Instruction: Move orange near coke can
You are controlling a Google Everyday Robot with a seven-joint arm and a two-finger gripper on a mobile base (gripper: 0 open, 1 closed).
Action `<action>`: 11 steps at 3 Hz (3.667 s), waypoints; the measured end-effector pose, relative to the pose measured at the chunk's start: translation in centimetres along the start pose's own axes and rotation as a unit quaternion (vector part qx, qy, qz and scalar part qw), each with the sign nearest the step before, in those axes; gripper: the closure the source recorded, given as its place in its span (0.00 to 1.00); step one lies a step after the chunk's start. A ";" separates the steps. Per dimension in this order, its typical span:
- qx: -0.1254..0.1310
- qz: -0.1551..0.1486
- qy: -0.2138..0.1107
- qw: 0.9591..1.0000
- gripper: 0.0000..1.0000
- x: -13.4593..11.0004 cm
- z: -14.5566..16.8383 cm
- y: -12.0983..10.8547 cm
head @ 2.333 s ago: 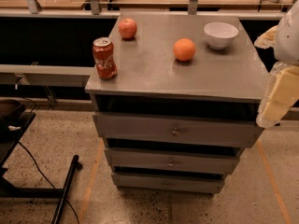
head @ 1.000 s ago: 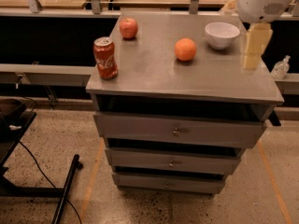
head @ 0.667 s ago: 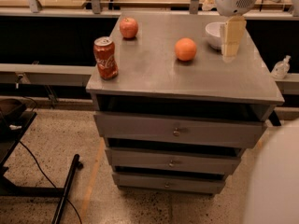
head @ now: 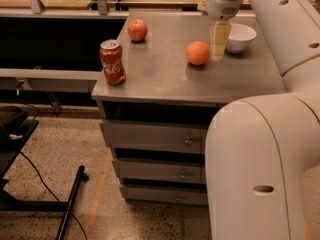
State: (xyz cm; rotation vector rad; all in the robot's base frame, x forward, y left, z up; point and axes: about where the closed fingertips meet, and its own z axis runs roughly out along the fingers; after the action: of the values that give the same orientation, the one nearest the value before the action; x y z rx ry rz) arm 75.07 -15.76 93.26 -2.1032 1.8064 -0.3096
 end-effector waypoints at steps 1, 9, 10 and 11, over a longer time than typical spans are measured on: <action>-0.009 0.000 -0.015 1.000 0.00 -0.7 2.4 -0.4; 0.007 0.009 -0.228 0.974 1.00 -11.9 -0.5 -0.5; 0.008 0.010 -0.228 0.974 1.00 -11.9 -0.4 -0.5; 0.011 0.020 -0.265 0.964 1.00 -13.1 0.4 -0.9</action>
Offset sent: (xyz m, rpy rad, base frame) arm 0.0103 0.0067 -0.0517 0.0333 0.1404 0.0167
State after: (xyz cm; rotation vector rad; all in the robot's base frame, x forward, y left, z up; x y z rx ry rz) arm 73.88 -2.70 94.03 -1.8938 1.5086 0.2277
